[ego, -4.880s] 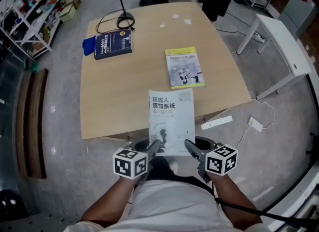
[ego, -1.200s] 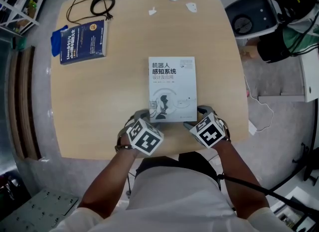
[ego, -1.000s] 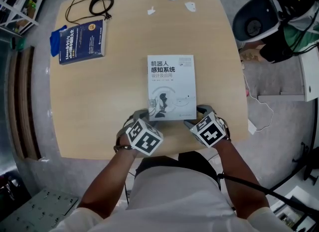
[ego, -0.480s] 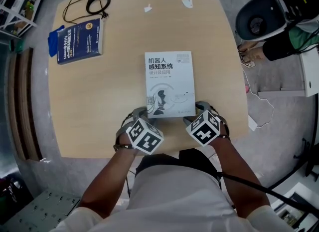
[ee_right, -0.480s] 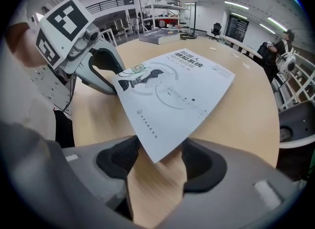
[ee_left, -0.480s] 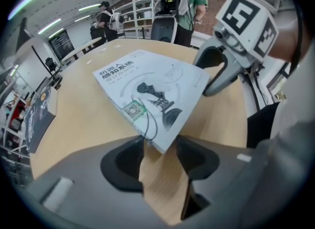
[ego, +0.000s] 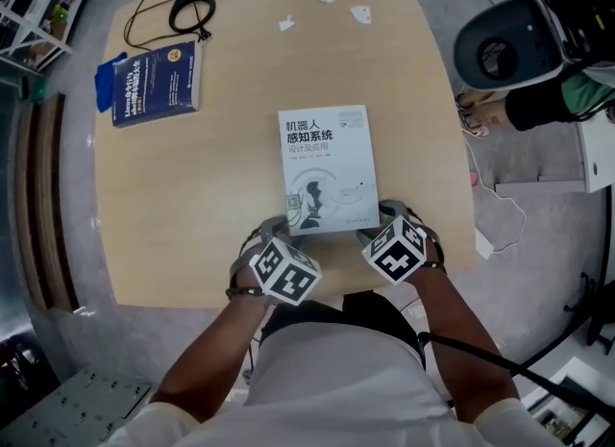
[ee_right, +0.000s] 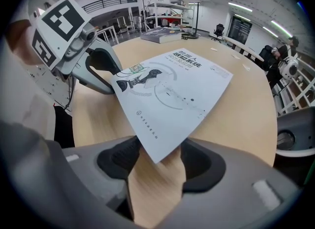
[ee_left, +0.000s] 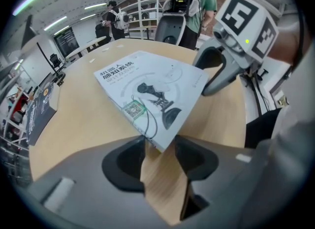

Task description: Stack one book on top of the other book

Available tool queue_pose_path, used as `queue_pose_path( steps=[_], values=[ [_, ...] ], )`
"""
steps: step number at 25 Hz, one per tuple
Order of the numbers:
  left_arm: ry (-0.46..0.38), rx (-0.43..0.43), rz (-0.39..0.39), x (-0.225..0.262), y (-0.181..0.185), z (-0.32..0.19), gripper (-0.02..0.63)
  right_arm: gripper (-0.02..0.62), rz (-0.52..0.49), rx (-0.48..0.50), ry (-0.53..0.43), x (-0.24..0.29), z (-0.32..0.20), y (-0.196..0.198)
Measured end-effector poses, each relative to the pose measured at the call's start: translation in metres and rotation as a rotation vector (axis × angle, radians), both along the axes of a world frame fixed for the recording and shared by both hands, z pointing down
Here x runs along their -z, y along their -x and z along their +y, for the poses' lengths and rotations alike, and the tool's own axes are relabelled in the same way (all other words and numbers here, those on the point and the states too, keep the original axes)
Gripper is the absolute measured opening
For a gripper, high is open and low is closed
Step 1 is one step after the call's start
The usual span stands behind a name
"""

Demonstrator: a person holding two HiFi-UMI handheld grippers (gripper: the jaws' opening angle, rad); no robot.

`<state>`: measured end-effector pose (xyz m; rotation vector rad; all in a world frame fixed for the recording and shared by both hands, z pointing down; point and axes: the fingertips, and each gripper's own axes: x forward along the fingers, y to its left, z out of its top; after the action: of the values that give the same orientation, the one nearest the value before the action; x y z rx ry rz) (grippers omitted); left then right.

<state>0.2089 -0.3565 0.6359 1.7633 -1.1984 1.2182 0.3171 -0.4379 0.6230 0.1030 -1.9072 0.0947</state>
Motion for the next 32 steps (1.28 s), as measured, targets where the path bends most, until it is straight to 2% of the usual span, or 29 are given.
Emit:
queue_pose_path(
  steps=[6,10,13,15,17,19,20,21,24,28,32],
  values=[
    [-0.005,0.005,0.006,-0.002,0.0,-0.001,0.206,0.262,-0.008,-0.004,0.017,-0.002,0.0,0.0],
    [-0.001,-0.028,0.007,-0.006,0.002,-0.001,0.219,0.264,-0.013,0.011,0.024,-0.004,0.0,0.001],
    [0.02,-0.052,0.038,-0.008,0.002,0.006,0.202,0.264,0.01,0.021,0.007,-0.002,-0.001,-0.008],
    [0.029,-0.044,0.072,-0.005,0.006,0.012,0.18,0.264,0.012,-0.013,-0.021,0.005,-0.005,-0.018],
    [0.031,-0.02,0.111,0.0,0.014,0.019,0.162,0.264,-0.017,-0.088,-0.063,0.02,-0.011,-0.029],
    [0.008,0.024,0.169,0.012,0.022,0.022,0.105,0.254,-0.071,-0.179,-0.104,0.038,-0.012,-0.038],
    [-0.011,0.049,0.204,0.021,0.024,0.022,0.06,0.223,-0.111,-0.231,-0.112,0.048,-0.01,-0.041],
    [-0.032,0.071,0.237,0.03,0.027,0.021,0.006,0.172,-0.159,-0.285,-0.108,0.057,-0.007,-0.042],
    [-0.102,0.101,0.281,0.057,0.029,0.02,0.005,0.002,-0.331,-0.426,-0.043,0.084,0.006,-0.038],
    [-0.233,0.128,0.284,0.095,0.023,0.024,0.005,0.002,-0.536,-0.542,0.034,0.124,0.015,-0.034],
    [-0.345,0.244,0.343,0.129,0.0,0.037,0.005,0.002,-0.689,-0.533,0.093,0.17,0.018,-0.044]
  ],
)
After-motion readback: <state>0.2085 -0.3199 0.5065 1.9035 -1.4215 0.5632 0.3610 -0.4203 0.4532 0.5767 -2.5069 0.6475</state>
